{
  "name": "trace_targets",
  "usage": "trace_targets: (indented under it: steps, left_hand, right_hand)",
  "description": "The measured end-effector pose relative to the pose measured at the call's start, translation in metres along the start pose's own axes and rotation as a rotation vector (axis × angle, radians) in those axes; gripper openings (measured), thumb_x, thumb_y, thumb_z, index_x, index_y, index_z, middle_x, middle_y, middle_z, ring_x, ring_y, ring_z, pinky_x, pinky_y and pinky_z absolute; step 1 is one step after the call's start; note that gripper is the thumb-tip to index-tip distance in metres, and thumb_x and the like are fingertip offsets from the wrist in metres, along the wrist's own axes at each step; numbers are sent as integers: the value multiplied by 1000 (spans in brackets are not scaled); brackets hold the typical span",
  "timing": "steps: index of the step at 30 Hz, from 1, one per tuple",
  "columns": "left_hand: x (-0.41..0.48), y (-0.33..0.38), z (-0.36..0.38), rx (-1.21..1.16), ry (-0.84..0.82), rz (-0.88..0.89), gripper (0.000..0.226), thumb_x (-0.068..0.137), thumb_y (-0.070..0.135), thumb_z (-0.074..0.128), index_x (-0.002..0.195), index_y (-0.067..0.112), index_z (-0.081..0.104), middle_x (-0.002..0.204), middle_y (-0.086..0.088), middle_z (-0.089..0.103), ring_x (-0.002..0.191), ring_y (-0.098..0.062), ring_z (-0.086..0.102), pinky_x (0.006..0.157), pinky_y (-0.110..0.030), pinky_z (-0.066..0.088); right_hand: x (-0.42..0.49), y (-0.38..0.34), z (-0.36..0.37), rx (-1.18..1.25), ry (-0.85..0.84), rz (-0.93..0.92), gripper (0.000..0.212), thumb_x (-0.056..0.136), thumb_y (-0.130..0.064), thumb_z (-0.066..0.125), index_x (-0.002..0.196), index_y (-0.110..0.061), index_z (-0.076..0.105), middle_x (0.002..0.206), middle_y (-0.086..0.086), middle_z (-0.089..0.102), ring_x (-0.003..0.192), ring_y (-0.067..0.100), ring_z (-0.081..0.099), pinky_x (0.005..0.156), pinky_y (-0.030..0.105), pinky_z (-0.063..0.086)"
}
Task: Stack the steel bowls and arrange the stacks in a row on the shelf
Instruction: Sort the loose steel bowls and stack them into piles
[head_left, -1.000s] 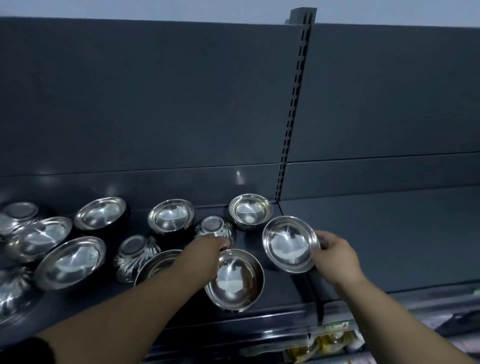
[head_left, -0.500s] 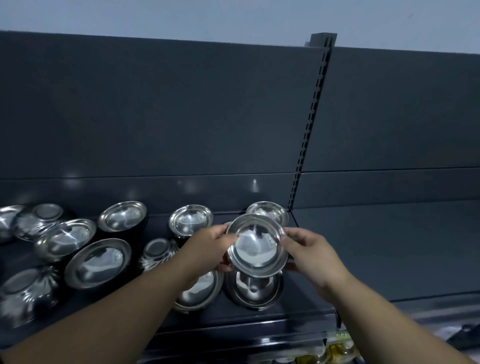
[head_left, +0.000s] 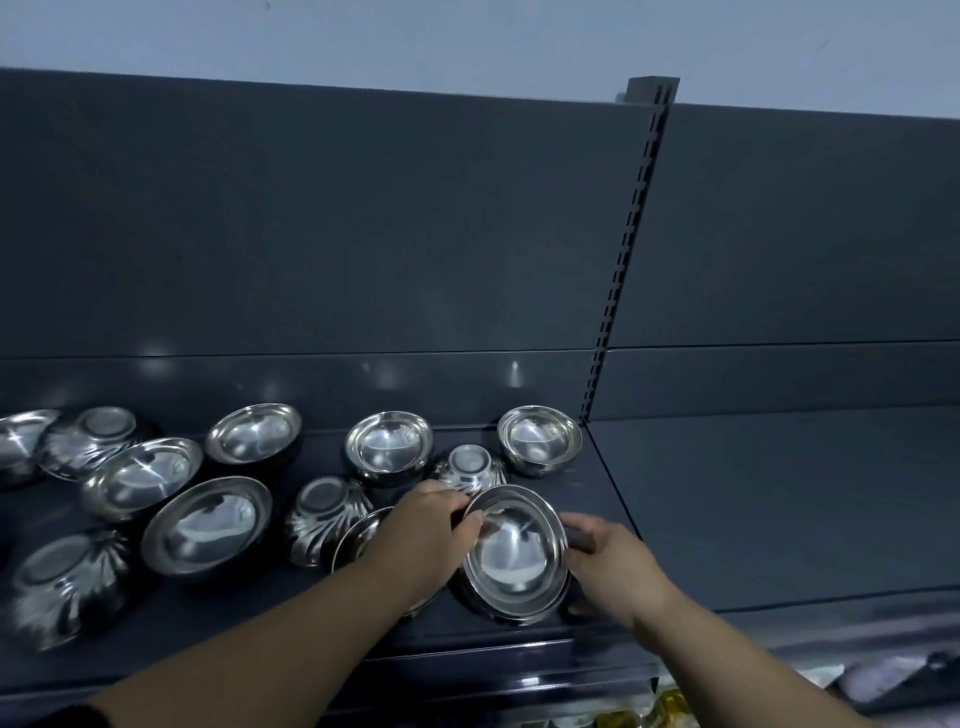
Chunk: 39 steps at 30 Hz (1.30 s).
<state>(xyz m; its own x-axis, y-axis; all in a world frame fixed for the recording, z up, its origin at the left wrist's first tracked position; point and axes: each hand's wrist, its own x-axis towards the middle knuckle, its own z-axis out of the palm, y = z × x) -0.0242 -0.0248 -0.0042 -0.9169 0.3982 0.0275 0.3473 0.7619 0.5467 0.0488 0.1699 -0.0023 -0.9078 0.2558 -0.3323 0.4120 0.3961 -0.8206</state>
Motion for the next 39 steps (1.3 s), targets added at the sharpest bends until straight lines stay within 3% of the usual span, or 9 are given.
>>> trace_targets:
  steps: [5,9,14,16,19,25,30,33,39]
  left_hand:
    - [5,-22,-3,35,-88,-63,53,87,60,51,129,28,58,134,11,51,121,-11,50,108,-34,37]
    - [6,-31,0,56,-49,-41,44,83,62,51,97,24,68,102,12,56,104,-12,56,102,-42,41]
    - [6,-27,6,64,0,57,36,92,51,49,87,22,70,93,13,60,93,-8,57,97,-34,43]
    - [7,-28,5,15,-30,77,37,94,49,47,96,22,71,97,10,63,97,-8,58,93,-31,45]
    - [11,-35,-1,42,-95,70,38,96,47,41,115,27,67,115,8,63,111,-9,55,100,-31,42]
    - [15,-60,-18,341,-179,6,43,93,30,49,136,30,50,139,4,52,128,-19,48,107,-33,37]
    - [22,-61,-21,327,-151,-16,24,92,25,52,111,28,67,116,2,63,109,-17,58,90,-29,45]
    - [22,-58,-26,297,-132,-13,19,93,25,53,102,27,70,103,5,70,96,-13,62,77,-25,44]
    - [23,-43,-69,57,12,-106,15,90,22,59,80,28,68,79,13,66,81,-11,61,74,-25,45]
  right_hand:
    - [4,2,4,5,23,-5,39,94,-17,58,131,-28,58,119,-11,69,72,13,71,58,30,60]
    - [6,1,8,-75,28,-30,35,93,-24,61,126,-31,61,111,-15,71,76,6,70,58,19,53]
    - [11,2,8,-140,49,-30,38,90,-11,53,120,-30,67,98,-13,74,81,6,71,65,18,54]
    - [12,1,7,-154,53,-35,38,91,-11,52,122,-28,66,98,-11,74,82,6,70,67,17,54]
    - [14,-1,0,-149,80,-19,38,92,-10,50,124,-26,63,97,-6,72,75,7,68,54,13,47]
    - [23,1,-9,-135,132,59,39,85,-10,52,118,-24,67,89,-1,74,77,19,71,62,28,56]
    - [17,-2,-8,-119,66,62,28,89,-13,52,111,-21,68,90,3,73,78,19,68,61,28,56]
    - [16,-2,-9,-22,6,85,32,91,-8,49,118,-19,62,94,10,72,71,25,67,63,40,61]
    - [17,0,-12,97,-58,69,51,93,-8,49,131,-42,44,107,6,69,79,22,67,66,37,61]
